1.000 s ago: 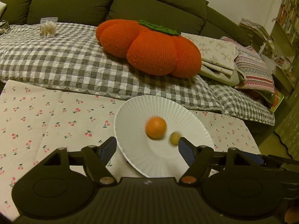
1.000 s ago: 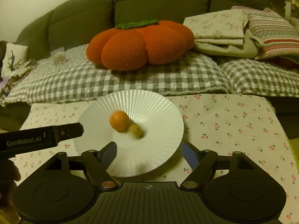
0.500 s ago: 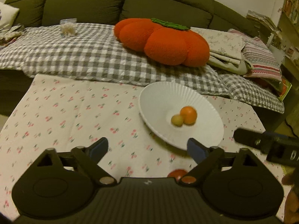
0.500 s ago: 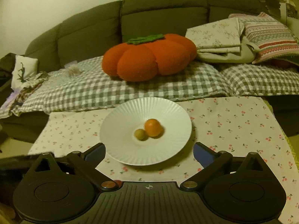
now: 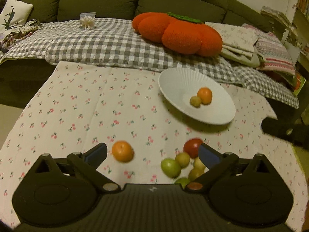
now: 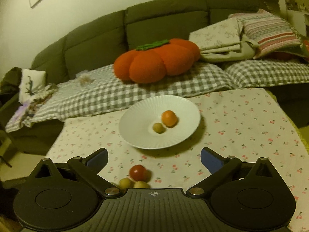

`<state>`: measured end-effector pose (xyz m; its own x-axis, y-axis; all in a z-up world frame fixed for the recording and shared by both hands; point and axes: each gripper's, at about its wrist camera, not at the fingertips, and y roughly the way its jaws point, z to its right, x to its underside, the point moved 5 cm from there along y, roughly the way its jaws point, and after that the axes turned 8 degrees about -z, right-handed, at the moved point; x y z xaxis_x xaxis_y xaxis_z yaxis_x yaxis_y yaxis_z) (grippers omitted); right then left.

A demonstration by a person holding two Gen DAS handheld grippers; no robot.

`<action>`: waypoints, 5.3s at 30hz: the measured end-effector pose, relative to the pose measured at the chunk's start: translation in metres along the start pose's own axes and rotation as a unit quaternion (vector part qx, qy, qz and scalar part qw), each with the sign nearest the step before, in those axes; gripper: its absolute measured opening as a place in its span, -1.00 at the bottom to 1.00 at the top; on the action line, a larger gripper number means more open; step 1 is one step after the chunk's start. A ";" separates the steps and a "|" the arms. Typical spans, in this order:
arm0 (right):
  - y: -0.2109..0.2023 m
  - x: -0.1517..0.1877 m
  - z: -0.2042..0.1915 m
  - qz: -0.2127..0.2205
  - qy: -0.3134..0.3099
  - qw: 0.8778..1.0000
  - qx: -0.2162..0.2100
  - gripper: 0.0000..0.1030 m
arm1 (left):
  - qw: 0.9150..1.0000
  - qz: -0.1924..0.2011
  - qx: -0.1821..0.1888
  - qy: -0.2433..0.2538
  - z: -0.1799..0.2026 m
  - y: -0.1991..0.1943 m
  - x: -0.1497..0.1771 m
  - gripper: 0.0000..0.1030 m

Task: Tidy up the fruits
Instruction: 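Move both open tools back to the fruit cluster, then grasp a large orange with the left tool while the right tool grasps a tangerine, then carry both held oranges over the white plate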

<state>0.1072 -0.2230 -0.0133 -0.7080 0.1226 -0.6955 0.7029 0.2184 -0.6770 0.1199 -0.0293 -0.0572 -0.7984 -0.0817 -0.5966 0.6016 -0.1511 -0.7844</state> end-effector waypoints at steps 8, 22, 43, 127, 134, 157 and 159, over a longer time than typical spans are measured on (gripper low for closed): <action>0.015 0.018 -0.002 -0.035 0.000 0.999 -0.027 1.00 | 1.000 -0.007 -0.007 -0.008 -0.005 -0.005 0.026 0.97; 0.019 0.023 0.006 -0.049 -0.008 0.999 -0.012 1.00 | 0.998 -0.021 0.023 0.059 0.029 0.009 0.065 0.94; 0.031 0.029 0.004 -0.065 -0.015 0.998 -0.010 0.94 | 0.996 -0.036 0.046 0.064 0.034 0.029 0.072 -0.38; 0.057 -0.009 -0.061 -0.060 -0.140 0.987 -0.059 -0.40 | 0.998 0.017 -0.052 -0.035 -0.053 -0.008 -0.010 -0.39; 0.053 -0.023 -0.038 -0.044 -0.121 0.990 -0.049 -0.40 | 0.999 0.025 -0.037 -0.008 -0.022 -0.001 -0.029 -0.39; 0.071 -0.055 0.037 -0.041 -0.062 0.997 0.001 -0.40 | 0.996 0.030 0.008 0.080 0.052 0.060 -0.076 -0.39; 0.076 -0.057 0.043 -0.042 -0.056 0.998 0.005 -0.39 | 0.995 0.032 0.007 0.090 0.056 0.066 -0.080 -0.39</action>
<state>0.2043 -0.2549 -0.0354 -0.7524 -0.0037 -0.6587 0.6429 0.2134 -0.7356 0.2220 -0.0877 -0.0522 -0.7404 0.0854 -0.6667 0.6494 -0.1649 -0.7423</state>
